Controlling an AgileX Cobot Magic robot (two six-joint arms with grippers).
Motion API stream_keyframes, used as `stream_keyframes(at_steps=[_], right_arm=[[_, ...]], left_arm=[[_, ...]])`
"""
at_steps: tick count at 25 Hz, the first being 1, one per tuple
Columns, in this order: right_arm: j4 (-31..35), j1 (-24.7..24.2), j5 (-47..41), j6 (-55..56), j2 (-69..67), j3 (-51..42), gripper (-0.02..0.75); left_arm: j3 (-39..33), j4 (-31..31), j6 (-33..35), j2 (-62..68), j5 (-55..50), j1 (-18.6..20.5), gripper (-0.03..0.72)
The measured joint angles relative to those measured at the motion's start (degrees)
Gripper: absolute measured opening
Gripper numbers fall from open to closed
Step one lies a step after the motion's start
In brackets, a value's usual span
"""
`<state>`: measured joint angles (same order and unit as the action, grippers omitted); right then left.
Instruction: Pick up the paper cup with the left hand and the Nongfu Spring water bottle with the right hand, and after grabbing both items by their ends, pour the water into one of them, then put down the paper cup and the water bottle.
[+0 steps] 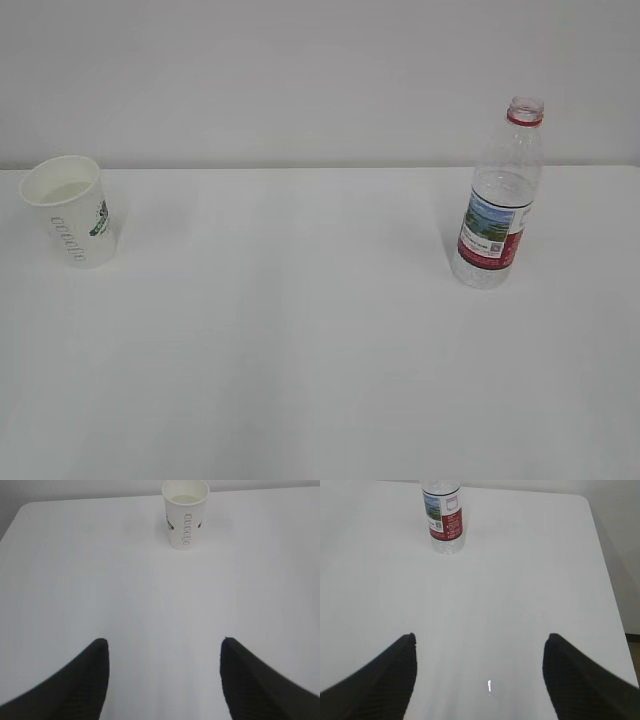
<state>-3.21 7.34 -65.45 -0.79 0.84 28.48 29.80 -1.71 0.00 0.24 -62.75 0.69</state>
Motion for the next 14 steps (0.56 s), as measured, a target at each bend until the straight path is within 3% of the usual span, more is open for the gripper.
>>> stream_keyframes(at_steps=[14], right_arm=[[-0.09, 0.0, 0.0, 0.0, 0.0, 0.0, 0.589]], left_arm=[[0.0, 0.0, 0.0, 0.0, 0.0, 0.0, 0.505]])
